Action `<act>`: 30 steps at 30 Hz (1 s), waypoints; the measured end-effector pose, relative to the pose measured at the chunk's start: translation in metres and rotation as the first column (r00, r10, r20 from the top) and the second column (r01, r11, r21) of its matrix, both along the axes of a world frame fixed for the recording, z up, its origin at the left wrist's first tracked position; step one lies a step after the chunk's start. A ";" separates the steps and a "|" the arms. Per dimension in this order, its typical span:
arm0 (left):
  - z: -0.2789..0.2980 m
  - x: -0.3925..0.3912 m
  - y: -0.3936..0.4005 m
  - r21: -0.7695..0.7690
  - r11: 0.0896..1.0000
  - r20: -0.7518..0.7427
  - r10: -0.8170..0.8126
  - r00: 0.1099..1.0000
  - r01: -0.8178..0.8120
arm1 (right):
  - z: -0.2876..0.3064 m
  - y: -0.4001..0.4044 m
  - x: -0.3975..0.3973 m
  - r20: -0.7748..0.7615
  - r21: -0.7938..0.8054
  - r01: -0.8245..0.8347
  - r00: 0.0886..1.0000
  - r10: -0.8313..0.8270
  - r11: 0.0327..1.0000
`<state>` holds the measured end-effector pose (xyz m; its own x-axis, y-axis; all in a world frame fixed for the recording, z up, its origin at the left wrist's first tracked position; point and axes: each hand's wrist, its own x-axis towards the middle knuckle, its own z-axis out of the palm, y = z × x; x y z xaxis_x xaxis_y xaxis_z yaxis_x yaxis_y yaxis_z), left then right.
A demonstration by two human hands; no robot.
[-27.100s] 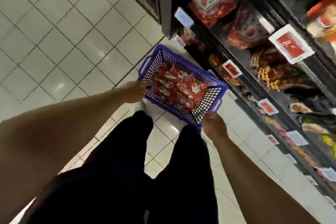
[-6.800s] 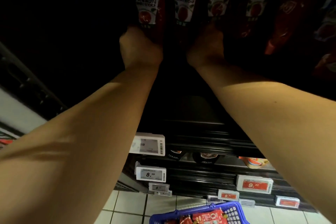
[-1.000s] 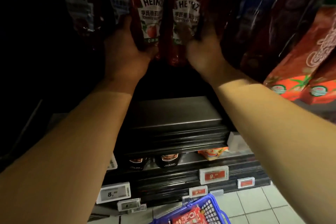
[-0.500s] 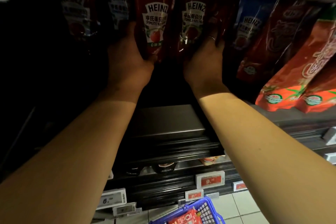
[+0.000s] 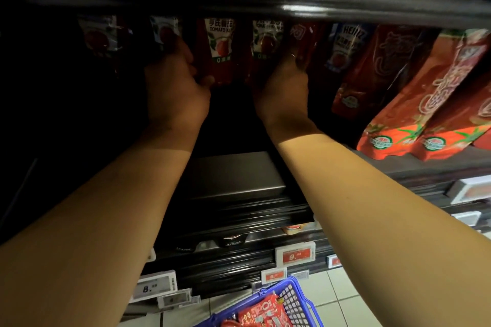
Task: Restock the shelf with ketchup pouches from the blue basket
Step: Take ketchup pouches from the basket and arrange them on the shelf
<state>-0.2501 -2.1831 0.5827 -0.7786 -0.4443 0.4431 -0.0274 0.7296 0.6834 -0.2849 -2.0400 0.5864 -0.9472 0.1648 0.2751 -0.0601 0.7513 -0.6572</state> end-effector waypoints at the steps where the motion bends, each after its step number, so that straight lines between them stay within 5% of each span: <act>1: 0.000 0.000 0.000 0.011 1.000 0.009 -0.008 1.000 0.008 | 0.000 0.000 -0.001 0.009 0.008 -0.006 1.000 0.006 1.000; 14: 0.004 0.016 -0.001 0.018 0.998 0.068 -0.057 0.996 0.056 | 0.000 0.008 0.033 -0.098 0.115 -0.032 0.994 0.043 0.993; 20: 0.002 0.029 -0.008 0.124 0.986 0.038 -0.114 0.993 0.109 | -0.001 0.030 0.074 -0.080 0.067 0.016 0.997 -0.010 0.998; 26: -0.007 0.064 -0.014 0.168 0.917 0.154 -0.387 0.909 0.362 | -0.005 0.068 0.129 -0.086 -0.026 0.042 0.995 -0.044 0.999; 30: -0.008 0.097 -0.018 0.134 0.949 0.208 -0.308 0.928 0.285 | -0.009 0.087 0.154 -0.116 -0.161 -0.025 0.993 0.006 0.987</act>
